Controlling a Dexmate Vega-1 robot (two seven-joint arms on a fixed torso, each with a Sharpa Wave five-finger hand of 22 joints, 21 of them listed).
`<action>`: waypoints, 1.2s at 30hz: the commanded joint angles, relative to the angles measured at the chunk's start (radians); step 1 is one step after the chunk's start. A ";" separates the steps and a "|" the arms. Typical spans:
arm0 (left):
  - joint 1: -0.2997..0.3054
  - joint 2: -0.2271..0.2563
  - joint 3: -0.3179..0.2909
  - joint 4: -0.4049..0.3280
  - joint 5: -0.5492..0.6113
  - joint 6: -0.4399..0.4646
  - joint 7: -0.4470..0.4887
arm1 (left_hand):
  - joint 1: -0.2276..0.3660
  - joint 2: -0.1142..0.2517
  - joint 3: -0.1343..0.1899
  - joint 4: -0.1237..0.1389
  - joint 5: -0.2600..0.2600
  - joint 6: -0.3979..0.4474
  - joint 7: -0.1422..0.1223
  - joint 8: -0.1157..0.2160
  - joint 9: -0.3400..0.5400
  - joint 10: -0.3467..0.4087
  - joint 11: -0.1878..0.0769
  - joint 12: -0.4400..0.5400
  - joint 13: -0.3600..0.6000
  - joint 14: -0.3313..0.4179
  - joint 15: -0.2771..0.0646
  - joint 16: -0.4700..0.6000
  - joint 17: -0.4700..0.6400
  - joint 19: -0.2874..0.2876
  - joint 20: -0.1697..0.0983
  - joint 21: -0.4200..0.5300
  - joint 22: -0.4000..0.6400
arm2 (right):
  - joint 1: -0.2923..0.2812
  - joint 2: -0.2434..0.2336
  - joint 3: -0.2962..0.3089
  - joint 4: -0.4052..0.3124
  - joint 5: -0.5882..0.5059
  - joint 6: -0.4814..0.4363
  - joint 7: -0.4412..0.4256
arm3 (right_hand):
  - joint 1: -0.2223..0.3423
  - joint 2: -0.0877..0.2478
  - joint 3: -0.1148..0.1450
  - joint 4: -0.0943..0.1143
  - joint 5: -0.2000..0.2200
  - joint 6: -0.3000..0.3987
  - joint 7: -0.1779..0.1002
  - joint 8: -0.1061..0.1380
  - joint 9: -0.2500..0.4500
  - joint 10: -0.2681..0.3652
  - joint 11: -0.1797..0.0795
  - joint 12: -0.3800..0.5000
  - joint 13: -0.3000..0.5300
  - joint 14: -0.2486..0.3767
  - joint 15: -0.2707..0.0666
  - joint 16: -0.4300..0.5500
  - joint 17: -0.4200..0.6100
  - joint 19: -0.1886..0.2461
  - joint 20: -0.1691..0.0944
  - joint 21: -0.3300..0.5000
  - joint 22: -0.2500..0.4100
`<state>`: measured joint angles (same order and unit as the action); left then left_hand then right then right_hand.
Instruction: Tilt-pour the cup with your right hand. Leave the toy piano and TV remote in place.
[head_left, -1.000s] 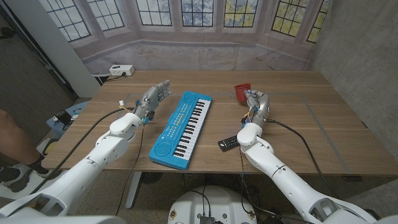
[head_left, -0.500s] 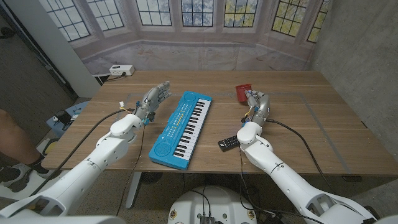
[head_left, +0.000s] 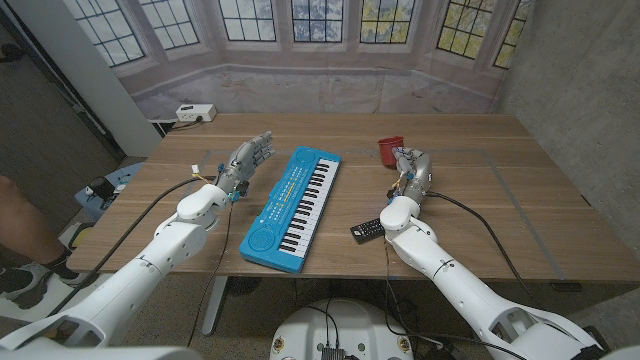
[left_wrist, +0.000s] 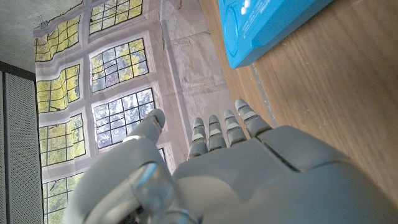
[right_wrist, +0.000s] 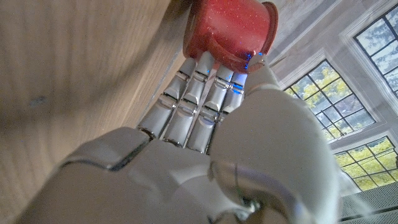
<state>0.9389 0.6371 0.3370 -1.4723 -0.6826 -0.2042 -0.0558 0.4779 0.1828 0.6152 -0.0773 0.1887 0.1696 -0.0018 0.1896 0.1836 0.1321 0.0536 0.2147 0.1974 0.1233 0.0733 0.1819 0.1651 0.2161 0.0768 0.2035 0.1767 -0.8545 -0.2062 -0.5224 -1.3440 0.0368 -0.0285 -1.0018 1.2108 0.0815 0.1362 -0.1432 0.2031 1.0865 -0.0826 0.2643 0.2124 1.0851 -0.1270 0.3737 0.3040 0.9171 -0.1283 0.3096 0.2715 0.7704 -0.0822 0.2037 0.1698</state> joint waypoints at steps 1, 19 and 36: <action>0.015 0.001 -0.008 -0.001 -0.008 -0.014 0.000 | 0.011 -0.001 0.004 0.003 0.004 0.006 0.005 -0.001 0.004 0.005 0.002 -0.001 0.003 0.009 -0.001 -0.002 0.004 0.011 0.003 -0.001 0.001 | 0.002 -0.006 -0.011 -0.003 0.008 -0.029 0.006 | 0.001 0.010 -0.003 -0.002 0.006 0.007 -0.007 0.004 0.004 0.008 -0.003 0.002 0.004 0.006 -0.100 0.000 0.006 -0.001 -0.081 -0.001 0.005; 0.054 0.009 -0.023 -0.023 -0.016 -0.032 0.009 | 0.013 -0.001 0.004 0.001 0.004 0.008 0.006 0.000 0.004 0.005 0.003 -0.001 0.003 0.010 0.001 -0.002 0.004 0.011 0.004 -0.001 0.001 | -0.050 -0.067 -0.014 -0.148 0.007 -0.129 0.052 | -0.014 0.004 -0.013 0.005 0.005 -0.014 0.001 -0.005 0.005 -0.013 0.002 -0.008 0.005 -0.001 -0.093 -0.005 0.005 -0.006 -0.069 -0.003 0.004; 0.057 0.011 -0.018 -0.029 -0.016 -0.032 -0.001 | 0.012 -0.002 0.005 0.002 0.004 0.013 0.008 0.001 0.004 0.006 0.006 -0.001 0.003 0.013 0.002 -0.001 0.004 0.010 0.005 -0.002 0.001 | -0.084 -0.121 -0.011 -0.244 0.019 -0.203 0.120 | -0.053 -0.015 -0.034 0.017 0.007 -0.098 0.017 -0.042 0.003 -0.089 0.027 -0.053 -0.010 -0.049 -0.081 -0.031 0.003 -0.028 -0.043 -0.009 0.004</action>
<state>0.9909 0.6451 0.3169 -1.4942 -0.6966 -0.2370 -0.0507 0.4780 0.1826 0.6152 -0.0772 0.1887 0.1732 0.0018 0.1896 0.1836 0.1321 0.0536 0.2147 0.1975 0.1271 0.0770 0.1819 0.1651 0.2216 0.0822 0.2036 0.1767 -0.9182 -0.2961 -0.5363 -1.5332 0.0482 -0.1894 -0.9198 1.1608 0.0727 0.1103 -0.1226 0.2038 0.9969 -0.0673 0.2255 0.2138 1.0049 -0.1003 0.3242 0.2921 0.8752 -0.1162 0.2837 0.2740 0.7472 -0.0807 0.1955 0.1708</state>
